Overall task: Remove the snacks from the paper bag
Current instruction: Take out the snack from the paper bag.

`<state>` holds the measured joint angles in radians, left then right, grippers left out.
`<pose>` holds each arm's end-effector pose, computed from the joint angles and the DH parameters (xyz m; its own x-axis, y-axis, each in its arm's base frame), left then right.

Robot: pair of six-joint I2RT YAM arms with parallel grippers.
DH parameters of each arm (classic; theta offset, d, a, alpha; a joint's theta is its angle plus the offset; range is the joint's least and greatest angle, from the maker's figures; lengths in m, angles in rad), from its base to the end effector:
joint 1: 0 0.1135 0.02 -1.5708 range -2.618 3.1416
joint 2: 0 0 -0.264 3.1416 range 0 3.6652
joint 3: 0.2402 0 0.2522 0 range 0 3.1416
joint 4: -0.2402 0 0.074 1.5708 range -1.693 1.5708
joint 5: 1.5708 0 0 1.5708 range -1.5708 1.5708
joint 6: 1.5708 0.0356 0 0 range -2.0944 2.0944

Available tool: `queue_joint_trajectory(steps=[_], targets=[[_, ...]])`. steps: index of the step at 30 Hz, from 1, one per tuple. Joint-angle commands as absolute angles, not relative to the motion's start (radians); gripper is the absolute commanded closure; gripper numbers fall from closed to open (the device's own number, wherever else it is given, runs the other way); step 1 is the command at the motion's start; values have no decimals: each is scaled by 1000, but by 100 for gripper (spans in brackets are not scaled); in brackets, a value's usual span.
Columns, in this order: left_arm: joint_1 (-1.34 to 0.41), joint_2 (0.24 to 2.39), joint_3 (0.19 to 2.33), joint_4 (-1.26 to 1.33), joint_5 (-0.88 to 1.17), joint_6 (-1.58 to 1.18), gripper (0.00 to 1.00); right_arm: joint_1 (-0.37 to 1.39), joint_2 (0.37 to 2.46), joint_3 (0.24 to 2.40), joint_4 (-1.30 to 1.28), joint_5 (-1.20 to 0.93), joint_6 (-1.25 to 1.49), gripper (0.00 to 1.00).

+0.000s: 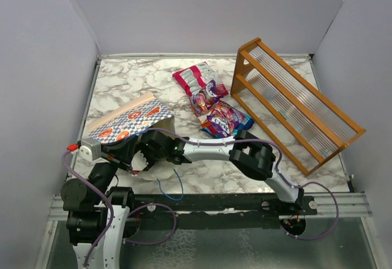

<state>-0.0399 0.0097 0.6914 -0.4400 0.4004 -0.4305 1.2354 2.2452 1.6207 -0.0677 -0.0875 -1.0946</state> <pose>0.0115 -0.0143 0.3426 0.0442 -0.3864 -0.9213 0.4768 0.8185 -0.3204 0.1626 0.4759 0.1553 0.7594 -0.5112 -0.4025 -0.6281 -0.4144 -0.6586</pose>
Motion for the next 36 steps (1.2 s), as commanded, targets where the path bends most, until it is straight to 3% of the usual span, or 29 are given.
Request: queue_joint_trajectory(steps=[1,12,16,20,25,36], targets=[[-32,-9,692,-409,441,-421,100,1234,2298,1672,-101,-61,-1106,48],[-34,-9,690,-404,454,-421,100,1233,2395,1772,41,21,-1078,52],[-35,-9,689,-401,458,-423,100,1233,2416,1807,77,18,-1056,61],[-35,-9,689,-401,459,-423,100,1224,2442,1848,122,50,-1020,79],[-37,-9,690,-405,461,-421,100,1206,2459,1889,125,49,-1001,79],[-35,-8,686,-410,419,-424,100,1198,2307,1723,114,-9,-1012,97]])
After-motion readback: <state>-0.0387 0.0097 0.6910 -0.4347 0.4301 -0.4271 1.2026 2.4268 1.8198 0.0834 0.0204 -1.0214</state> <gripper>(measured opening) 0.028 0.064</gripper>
